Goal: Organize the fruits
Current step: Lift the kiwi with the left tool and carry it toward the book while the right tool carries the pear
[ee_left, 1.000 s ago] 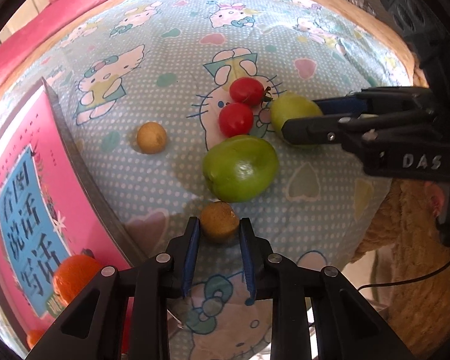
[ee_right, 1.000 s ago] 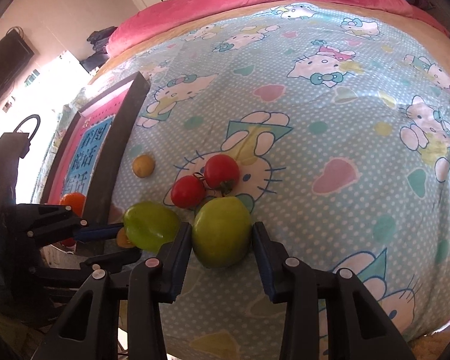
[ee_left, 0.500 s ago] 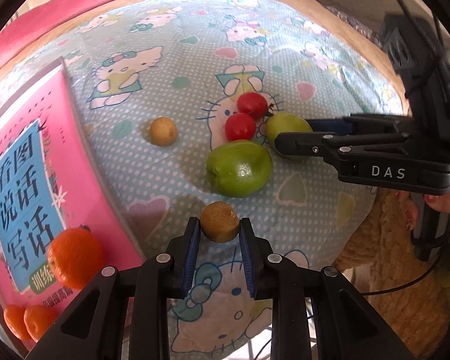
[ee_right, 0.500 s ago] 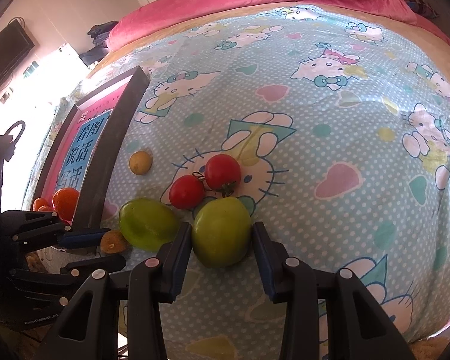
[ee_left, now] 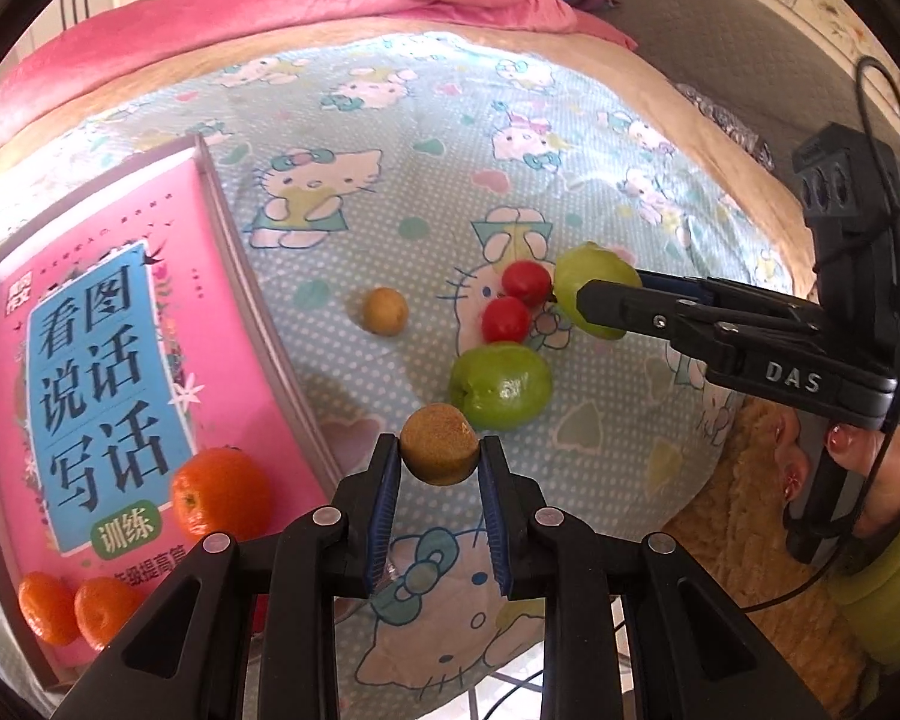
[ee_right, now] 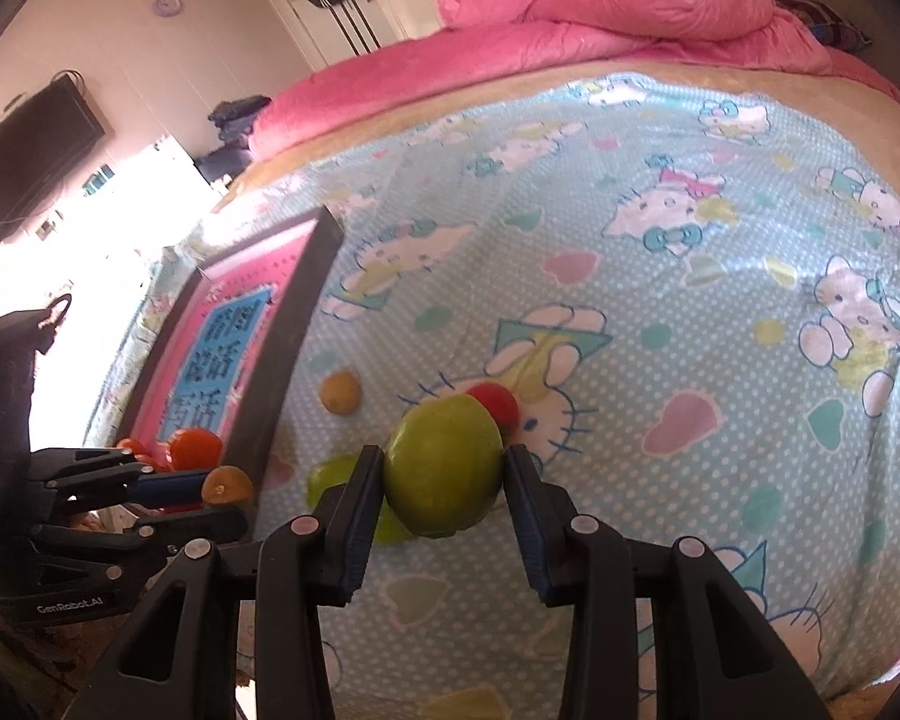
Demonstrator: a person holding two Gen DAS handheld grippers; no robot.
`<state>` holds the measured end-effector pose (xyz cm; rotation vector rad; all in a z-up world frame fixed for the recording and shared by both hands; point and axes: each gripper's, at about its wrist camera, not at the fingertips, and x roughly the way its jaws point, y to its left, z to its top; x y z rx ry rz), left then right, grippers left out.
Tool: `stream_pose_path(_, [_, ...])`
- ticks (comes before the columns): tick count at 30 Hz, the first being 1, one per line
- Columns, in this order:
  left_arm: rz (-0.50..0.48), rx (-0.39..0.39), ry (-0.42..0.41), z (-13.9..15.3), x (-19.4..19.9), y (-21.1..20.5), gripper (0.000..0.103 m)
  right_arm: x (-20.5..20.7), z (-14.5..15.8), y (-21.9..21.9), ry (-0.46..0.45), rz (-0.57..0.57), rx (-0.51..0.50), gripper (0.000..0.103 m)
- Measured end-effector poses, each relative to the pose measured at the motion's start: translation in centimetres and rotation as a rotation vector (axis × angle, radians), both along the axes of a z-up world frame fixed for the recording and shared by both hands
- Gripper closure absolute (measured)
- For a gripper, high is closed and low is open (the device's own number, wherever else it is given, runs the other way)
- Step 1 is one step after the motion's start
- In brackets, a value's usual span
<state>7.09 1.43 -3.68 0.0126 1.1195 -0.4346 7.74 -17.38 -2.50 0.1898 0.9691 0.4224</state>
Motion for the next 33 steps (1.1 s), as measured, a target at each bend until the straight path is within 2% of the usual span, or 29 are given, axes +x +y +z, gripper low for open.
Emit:
stream_pose_path(9, [0.068, -0.013, -0.008, 0.7, -0.6, 1.9, 0.076, -1.6, 2.3, 2.6, -0.120, 0.093, 0.021, 0.062])
stream_pose_path(21, [0.113, -0.026, -0.024, 1.3, -1.1, 3.3, 0.076, -2.9, 2.8, 4.4, -0.148, 0.143, 0.073, 0.062])
stream_pose_path(26, [0.133, -0.032, -0.025, 1.5, -1.3, 4.0, 0.076, -3.7, 3.5, 5.2, -0.188, 0.167, 0.064, 0.062])
stream_pose_path(33, [0.169, -0.046, -0.042, 2.1, -1.3, 5.3, 0.076, -4.2, 3.6, 6.0, -0.199, 0.188, 0.056, 0.062])
